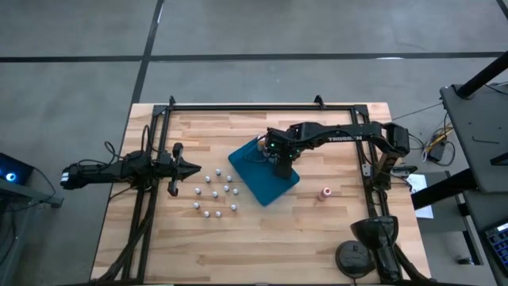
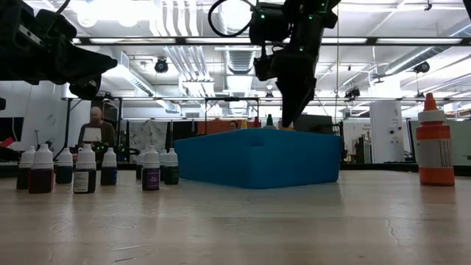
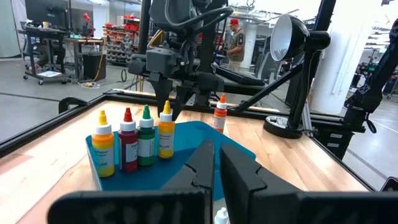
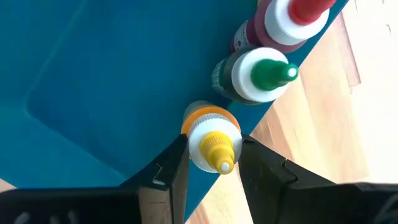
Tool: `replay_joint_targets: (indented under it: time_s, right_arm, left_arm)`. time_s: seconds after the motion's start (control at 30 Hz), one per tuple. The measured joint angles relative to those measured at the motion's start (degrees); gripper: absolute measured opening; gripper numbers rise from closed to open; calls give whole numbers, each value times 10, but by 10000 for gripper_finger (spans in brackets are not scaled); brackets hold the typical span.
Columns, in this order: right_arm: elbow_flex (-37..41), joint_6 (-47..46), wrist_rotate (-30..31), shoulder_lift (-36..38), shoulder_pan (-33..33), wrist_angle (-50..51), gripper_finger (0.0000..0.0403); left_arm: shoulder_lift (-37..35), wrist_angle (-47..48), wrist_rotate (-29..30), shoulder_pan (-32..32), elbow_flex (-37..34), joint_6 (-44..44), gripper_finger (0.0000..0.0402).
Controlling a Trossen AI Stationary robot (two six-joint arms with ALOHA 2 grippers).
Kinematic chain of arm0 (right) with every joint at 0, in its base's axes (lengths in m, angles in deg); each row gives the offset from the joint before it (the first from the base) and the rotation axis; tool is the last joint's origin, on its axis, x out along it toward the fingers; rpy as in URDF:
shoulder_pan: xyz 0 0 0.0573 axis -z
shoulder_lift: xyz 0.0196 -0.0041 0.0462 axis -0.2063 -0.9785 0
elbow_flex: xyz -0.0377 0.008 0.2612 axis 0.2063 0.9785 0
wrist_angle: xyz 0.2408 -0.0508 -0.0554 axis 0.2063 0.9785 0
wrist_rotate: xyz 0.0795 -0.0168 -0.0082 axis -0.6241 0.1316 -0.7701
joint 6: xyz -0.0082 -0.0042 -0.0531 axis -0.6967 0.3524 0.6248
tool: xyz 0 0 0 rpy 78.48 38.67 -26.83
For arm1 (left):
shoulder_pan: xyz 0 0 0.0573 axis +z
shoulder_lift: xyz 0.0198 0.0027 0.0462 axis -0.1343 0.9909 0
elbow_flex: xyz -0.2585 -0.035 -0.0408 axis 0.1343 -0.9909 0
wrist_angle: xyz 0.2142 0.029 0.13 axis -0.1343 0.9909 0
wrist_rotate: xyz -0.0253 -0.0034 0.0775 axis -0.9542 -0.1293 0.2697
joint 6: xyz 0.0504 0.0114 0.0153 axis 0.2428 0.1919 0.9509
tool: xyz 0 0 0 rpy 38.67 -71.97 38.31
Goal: Pick & Place food coloring
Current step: Put the yellow food coloring bottle into the blue bin
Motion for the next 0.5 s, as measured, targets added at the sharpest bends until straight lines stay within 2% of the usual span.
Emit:
replay_joint_targets:
  time_s: [0.3, 0.5]
  right_arm:
    - [0, 1, 17, 0, 0, -1, 110]
    - [0, 3, 17, 0, 0, 0, 139]
  left_arm:
    - [0, 0, 0, 0, 0, 0, 0]
    - [0, 0, 0, 0, 0, 0, 0]
